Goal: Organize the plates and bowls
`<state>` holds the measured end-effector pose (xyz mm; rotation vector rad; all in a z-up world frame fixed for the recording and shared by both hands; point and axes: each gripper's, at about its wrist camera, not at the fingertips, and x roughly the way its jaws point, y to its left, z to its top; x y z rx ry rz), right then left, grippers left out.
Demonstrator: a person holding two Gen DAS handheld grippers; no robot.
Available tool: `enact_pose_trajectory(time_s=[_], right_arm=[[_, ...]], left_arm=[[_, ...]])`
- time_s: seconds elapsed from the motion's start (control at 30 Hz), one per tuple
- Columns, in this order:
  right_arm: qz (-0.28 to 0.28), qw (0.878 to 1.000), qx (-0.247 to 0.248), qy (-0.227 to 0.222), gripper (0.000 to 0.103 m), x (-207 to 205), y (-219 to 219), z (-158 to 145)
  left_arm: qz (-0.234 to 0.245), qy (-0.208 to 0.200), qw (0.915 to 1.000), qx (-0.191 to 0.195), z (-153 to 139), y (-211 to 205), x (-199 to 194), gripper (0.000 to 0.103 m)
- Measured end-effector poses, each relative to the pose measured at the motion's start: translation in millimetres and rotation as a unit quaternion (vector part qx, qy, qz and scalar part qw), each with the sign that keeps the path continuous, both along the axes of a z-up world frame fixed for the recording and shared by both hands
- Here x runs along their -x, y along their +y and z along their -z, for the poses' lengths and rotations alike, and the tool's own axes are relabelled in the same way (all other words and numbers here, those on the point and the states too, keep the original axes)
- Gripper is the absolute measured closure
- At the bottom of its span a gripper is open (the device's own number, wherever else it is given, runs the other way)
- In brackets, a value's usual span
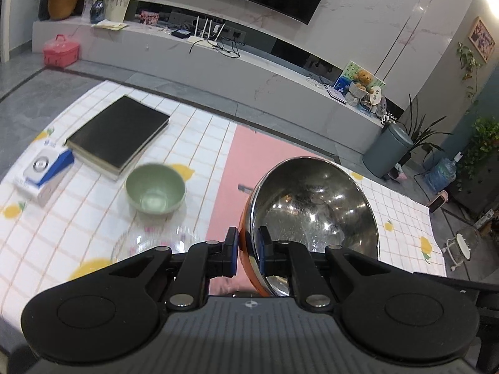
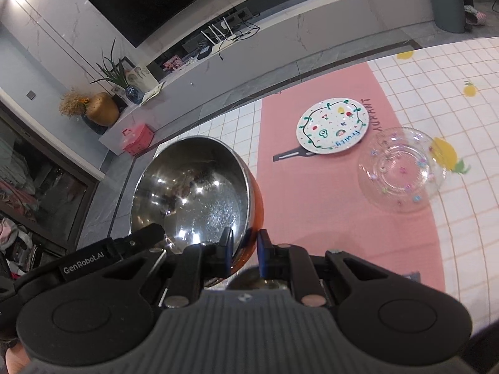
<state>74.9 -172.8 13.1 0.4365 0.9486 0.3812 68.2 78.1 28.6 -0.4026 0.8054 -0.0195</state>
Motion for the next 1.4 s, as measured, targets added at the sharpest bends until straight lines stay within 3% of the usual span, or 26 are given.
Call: enact_pose_trajectory(time_s=[0.3, 0.63, 1.4], right_arm=[[-0.011, 1.000, 0.004, 0.027, 0.089, 33, -15, 19], [-0.014, 0.997, 0.016, 0.078, 0.090, 35, -10, 54], [-0.010, 0.993, 0.032, 0.115, 0.092, 21, 0, 80]], left_arm=[[0.002, 0.029, 0.9994, 0.018, 24, -4, 40, 0.089], [0.002, 0.091, 0.9955, 0.026, 61, 0, 56, 0.088], [0.019, 0.121, 0.9924, -0.012, 75, -9, 47, 0.086]])
